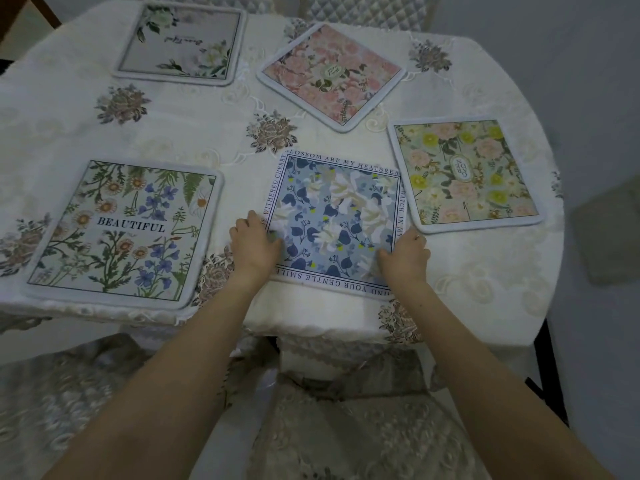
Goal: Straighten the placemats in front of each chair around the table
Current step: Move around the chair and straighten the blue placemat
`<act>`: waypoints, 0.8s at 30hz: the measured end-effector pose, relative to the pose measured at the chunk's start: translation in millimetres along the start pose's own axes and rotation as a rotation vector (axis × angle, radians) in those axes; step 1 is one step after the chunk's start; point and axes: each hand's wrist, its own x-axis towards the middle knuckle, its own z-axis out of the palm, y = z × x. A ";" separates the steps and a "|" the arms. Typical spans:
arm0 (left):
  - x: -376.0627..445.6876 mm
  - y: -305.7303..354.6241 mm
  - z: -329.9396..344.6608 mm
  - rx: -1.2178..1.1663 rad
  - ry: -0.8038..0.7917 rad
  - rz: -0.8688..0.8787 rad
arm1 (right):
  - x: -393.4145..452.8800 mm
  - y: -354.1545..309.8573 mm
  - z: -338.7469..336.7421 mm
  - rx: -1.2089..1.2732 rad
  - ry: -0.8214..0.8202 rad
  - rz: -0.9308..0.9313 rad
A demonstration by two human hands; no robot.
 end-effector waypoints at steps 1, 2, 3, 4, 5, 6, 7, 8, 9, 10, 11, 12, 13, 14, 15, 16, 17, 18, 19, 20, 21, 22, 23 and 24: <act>2.4 -1.5 -1.6 -0.048 0.009 -0.039 | 2.7 2.9 -2.3 0.068 0.005 0.021; 4.2 -2.7 -3.1 -0.105 0.012 -0.075 | 5.2 6.2 -4.5 0.146 0.010 0.036; 4.3 -3.4 -4.8 -0.174 0.014 -0.106 | 6.4 9.2 -6.6 0.229 0.012 0.044; 2.1 -3.6 -6.0 -0.248 0.018 -0.132 | 6.9 12.0 -8.3 0.307 0.015 0.041; -1.6 -3.7 -6.5 -0.312 0.026 -0.146 | 6.9 14.2 -9.8 0.368 0.016 0.033; -5.8 -3.8 -6.3 -0.353 0.033 -0.145 | 6.7 15.7 -11.1 0.413 0.016 0.024; -10.7 -3.8 -5.9 -0.373 0.036 -0.142 | 6.1 16.6 -12.0 0.445 0.015 0.020; -15.5 -4.1 -5.4 -0.385 0.036 -0.143 | 5.7 17.1 -12.4 0.471 0.012 0.019; -20.5 -4.1 -5.1 -0.393 0.036 -0.150 | 4.4 17.6 -13.1 0.488 0.010 0.022; -24.9 -4.2 -4.9 -0.391 0.041 -0.158 | 3.3 17.8 -13.6 0.497 0.009 0.024; -28.9 -4.3 -4.9 -0.379 0.049 -0.163 | 1.6 18.4 -14.3 0.504 0.007 0.021; -32.7 -3.9 -5.0 -0.366 0.059 -0.168 | 0.0 19.3 -14.8 0.513 0.007 0.016; -36.5 -3.5 -5.3 -0.359 0.066 -0.171 | -1.9 20.1 -15.9 0.523 0.011 0.009; -40.3 -2.7 -5.6 -0.359 0.072 -0.171 | -3.8 21.2 -17.0 0.535 0.017 0.001; -44.2 -1.7 -5.3 -0.365 0.078 -0.172 | -5.9 22.6 -18.7 0.548 0.026 -0.005; -47.7 -0.4 -5.0 -0.375 0.085 -0.175 | -7.5 24.4 -20.5 0.559 0.035 -0.012; -51.0 0.9 -4.5 -0.387 0.091 -0.179 | -9.1 25.9 -22.9 0.565 0.043 -0.019; -53.8 2.1 -4.0 -0.397 0.092 -0.182 | -10.2 28.0 -25.4 0.569 0.051 -0.026; -56.4 3.4 -3.5 -0.403 0.087 -0.184 | -11.2 30.2 -28.2 0.571 0.059 -0.031; -58.2 5.0 -2.7 -0.405 0.075 -0.182 | -11.8 33.1 -31.0 0.573 0.069 -0.031; -59.7 7.0 -1.6 -0.407 0.058 -0.179 | -12.5 36.5 -33.9 0.573 0.079 -0.026; -60.8 9.7 0.2 -0.413 0.043 -0.173 | -12.6 40.7 -36.5 0.573 0.089 -0.019; -61.9 12.7 2.7 -0.423 0.028 -0.165 | -12.5 45.9 -38.9 0.571 0.098 -0.011; -63.0 16.5 5.8 -0.438 0.013 -0.156 | -11.9 51.5 -41.3 0.565 0.107 -0.001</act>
